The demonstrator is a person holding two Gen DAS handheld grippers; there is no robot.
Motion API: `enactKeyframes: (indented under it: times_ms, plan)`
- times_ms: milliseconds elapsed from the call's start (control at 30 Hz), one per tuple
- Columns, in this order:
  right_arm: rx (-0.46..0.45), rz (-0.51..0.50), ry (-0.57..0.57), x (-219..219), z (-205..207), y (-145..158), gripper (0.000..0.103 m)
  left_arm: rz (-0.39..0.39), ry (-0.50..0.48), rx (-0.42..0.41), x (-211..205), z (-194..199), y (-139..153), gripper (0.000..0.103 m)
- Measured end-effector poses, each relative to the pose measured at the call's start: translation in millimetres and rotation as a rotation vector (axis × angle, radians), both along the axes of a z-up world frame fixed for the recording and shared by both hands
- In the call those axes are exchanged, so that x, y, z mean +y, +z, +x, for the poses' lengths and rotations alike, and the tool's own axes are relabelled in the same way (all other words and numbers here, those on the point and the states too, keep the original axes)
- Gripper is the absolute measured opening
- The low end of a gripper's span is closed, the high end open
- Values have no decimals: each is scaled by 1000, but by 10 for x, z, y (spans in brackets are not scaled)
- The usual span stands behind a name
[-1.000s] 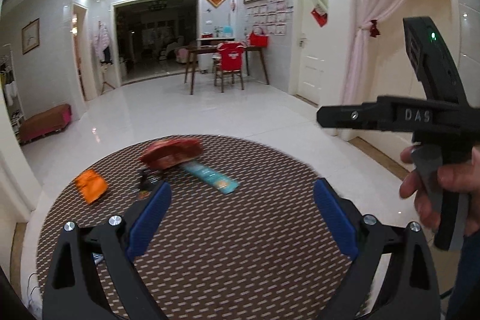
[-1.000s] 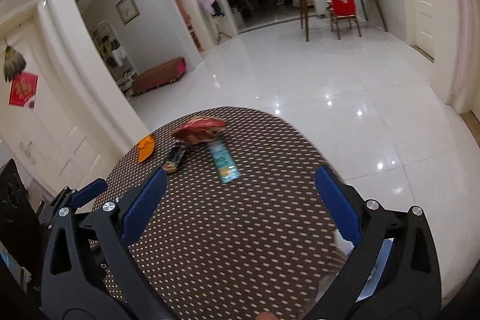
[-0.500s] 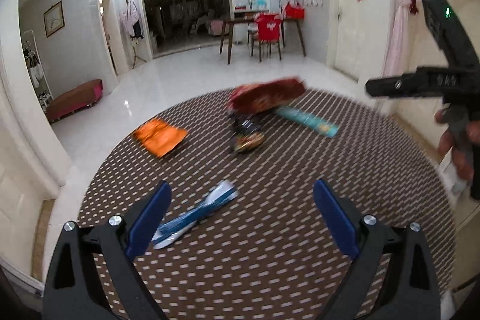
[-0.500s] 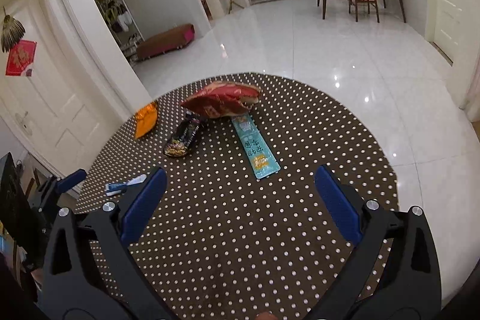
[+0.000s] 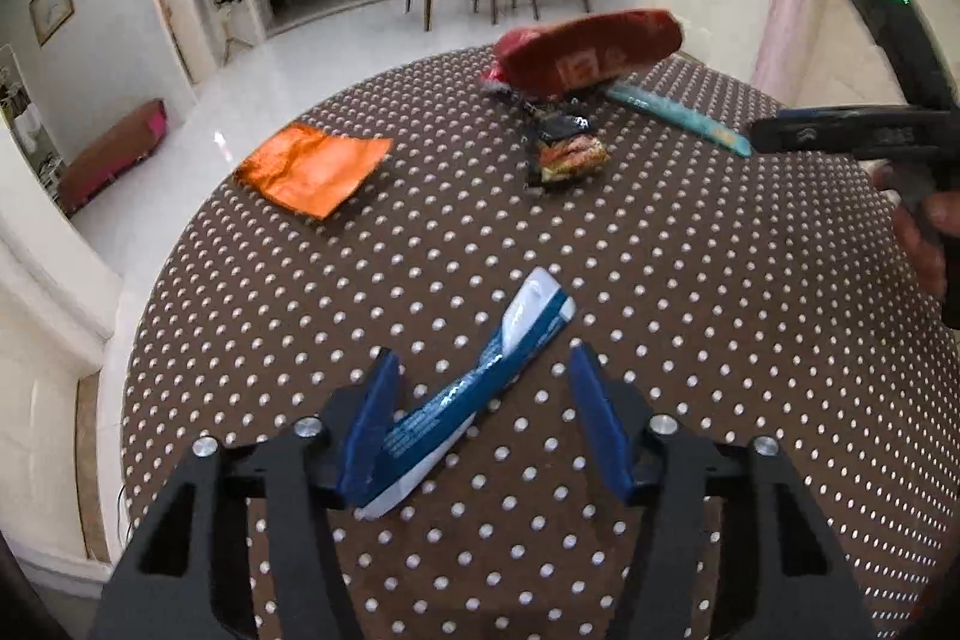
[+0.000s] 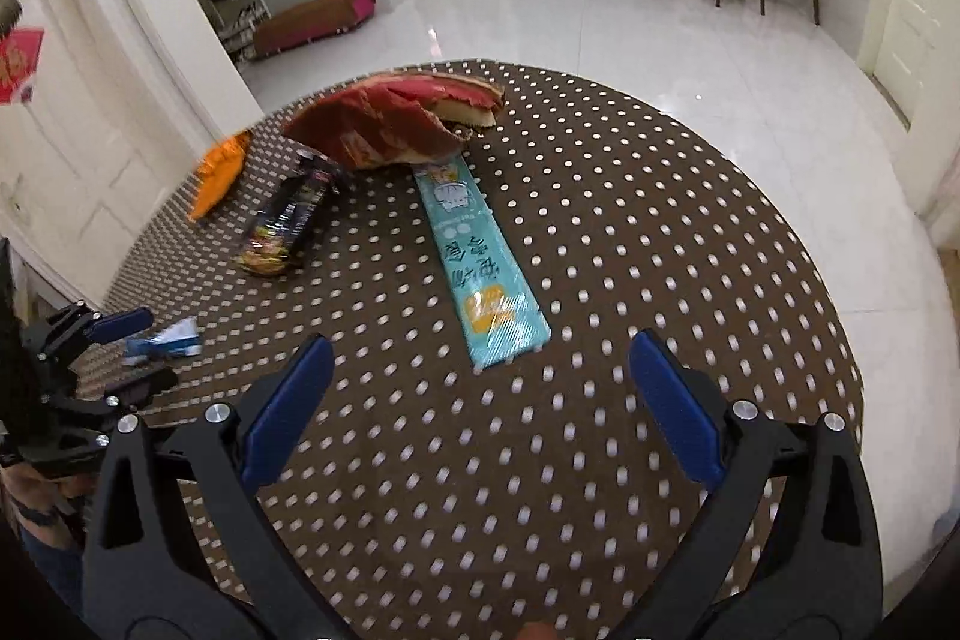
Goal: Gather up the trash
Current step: 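Grasp the blue-white strip packet with left tool while right tool grasps teal snack stick, then lift the strip packet and teal snack stick off the table with both tools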
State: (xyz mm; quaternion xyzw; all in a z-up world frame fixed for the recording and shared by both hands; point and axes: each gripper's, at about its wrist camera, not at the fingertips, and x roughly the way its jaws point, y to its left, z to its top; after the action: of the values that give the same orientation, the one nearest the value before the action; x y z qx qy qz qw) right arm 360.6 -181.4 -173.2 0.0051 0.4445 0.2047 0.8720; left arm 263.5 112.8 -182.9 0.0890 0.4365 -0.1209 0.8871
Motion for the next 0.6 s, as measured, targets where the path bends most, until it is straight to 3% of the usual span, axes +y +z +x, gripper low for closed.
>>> enactKeyframes:
  times_ms: [67,133,200,333,467,600]
  plan:
    - [-7,-61,19,117,121,-93,97,-29,-12,9,-9,16,0,43]
    - [-40,-108,33,224,210,-122,96,-26,-3,4,-43,31,-3,19]
    - [-62,-136,52,338,288,-134,86,-46,6,5,-83,39,-7,12]
    - [-96,-178,79,479,321,-116,30,-93,38,-4,-145,32,0,9]
    - [-88,-189,109,480,203,-134,28,-154,58,-15,-201,-12,25,9]
    - [-60,-130,104,313,13,-145,28,-201,78,-33,-256,-95,81,9]
